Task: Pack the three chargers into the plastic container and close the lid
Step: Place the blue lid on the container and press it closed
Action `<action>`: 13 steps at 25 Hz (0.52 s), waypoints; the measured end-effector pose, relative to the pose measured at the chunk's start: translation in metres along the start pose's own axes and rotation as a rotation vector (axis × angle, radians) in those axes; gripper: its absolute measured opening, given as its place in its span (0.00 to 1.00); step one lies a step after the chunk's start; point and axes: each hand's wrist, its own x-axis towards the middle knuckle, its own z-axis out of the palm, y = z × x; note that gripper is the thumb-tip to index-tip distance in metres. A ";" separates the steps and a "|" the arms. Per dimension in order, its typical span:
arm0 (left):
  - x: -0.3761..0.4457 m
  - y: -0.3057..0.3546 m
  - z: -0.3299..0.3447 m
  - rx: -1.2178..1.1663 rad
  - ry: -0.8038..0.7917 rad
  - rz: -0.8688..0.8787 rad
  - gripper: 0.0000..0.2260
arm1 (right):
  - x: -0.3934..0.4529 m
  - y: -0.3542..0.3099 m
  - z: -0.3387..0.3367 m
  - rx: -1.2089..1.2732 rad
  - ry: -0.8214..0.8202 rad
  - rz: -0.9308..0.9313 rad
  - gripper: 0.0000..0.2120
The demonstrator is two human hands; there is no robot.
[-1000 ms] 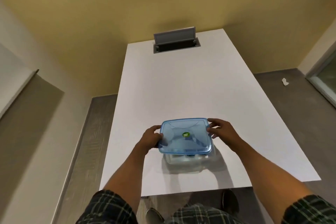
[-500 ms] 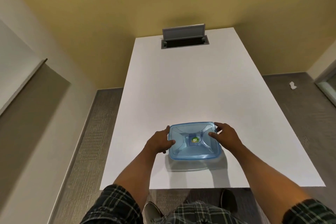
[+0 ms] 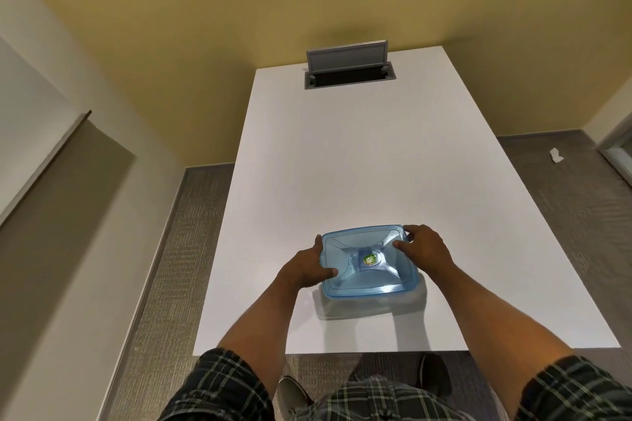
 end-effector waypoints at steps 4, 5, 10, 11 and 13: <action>0.006 0.000 0.002 -0.038 0.007 -0.008 0.43 | 0.005 -0.002 0.005 -0.085 -0.026 0.038 0.17; 0.007 0.001 0.002 -0.047 0.005 -0.015 0.42 | 0.006 -0.003 0.006 -0.093 -0.032 0.042 0.18; 0.014 0.000 0.003 -0.025 0.200 -0.020 0.27 | 0.012 -0.001 0.005 -0.058 -0.121 0.051 0.27; 0.015 0.000 0.003 -0.081 0.250 -0.040 0.23 | 0.013 0.000 0.005 -0.056 -0.129 0.054 0.28; 0.019 0.001 0.002 -0.178 0.307 -0.088 0.19 | 0.013 0.002 0.004 -0.053 -0.126 0.054 0.27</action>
